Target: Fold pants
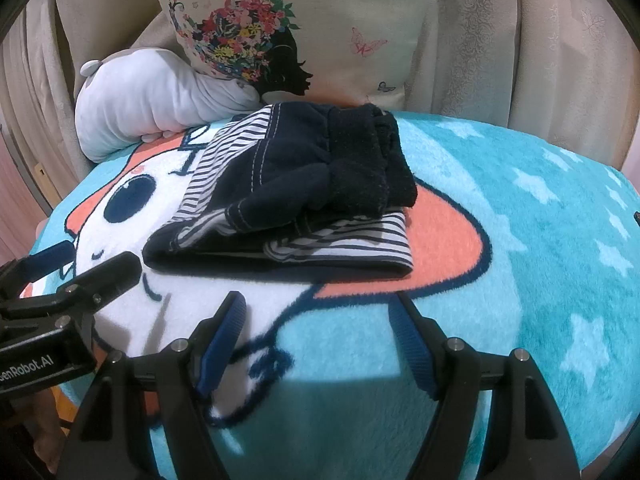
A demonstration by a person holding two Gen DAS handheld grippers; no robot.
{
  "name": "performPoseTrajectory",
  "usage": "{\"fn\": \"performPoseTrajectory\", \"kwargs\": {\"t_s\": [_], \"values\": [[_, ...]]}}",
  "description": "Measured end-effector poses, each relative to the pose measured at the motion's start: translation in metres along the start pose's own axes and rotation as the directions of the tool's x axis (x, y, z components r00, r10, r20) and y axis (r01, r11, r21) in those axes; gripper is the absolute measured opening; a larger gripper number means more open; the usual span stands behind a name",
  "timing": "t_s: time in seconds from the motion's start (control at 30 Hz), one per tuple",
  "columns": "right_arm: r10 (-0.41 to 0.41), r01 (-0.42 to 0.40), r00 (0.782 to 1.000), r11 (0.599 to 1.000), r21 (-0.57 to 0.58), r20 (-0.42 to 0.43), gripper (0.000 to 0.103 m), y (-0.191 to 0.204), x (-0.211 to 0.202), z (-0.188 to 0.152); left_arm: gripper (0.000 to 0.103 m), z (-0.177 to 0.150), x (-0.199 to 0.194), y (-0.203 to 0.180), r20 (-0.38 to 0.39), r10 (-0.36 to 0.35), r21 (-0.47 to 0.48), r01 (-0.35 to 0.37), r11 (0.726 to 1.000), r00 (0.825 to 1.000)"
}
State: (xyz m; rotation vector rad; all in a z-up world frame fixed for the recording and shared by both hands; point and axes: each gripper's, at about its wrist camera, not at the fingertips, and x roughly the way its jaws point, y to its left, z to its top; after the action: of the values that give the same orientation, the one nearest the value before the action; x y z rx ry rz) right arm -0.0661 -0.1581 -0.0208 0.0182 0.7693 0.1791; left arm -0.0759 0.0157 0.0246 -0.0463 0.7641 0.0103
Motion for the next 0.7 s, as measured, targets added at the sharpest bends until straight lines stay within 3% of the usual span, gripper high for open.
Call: {"fn": "performPoseTrajectory", "kwargs": {"t_s": [0.2, 0.37, 0.53, 0.7], "values": [[0.001, -0.001, 1.000, 1.000, 0.002, 0.001, 0.073, -0.002, 0.001, 0.001, 0.102, 0.000, -0.001, -0.001, 0.019, 0.009, 0.013, -0.009, 1.000, 1.000], [-0.012, 0.012, 1.000, 1.000, 0.015, 0.003, 0.073, -0.011, 0.000, 0.004, 0.102, -0.002, 0.015, 0.009, -0.058, -0.025, -0.045, 0.023, 0.999, 0.998], [-0.026, 0.025, 1.000, 0.995, 0.098, 0.002, 0.074, -0.037, -0.002, 0.008, 0.102, -0.007, 0.040, 0.020, -0.146, -0.035, -0.092, 0.022, 0.996, 0.989], [-0.039, 0.038, 0.999, 0.992, 0.124, 0.007, 0.074, -0.046, -0.003, 0.010, 0.102, -0.009, 0.044, 0.013, -0.136, 0.002, -0.049, -0.009, 0.999, 0.991]]}}
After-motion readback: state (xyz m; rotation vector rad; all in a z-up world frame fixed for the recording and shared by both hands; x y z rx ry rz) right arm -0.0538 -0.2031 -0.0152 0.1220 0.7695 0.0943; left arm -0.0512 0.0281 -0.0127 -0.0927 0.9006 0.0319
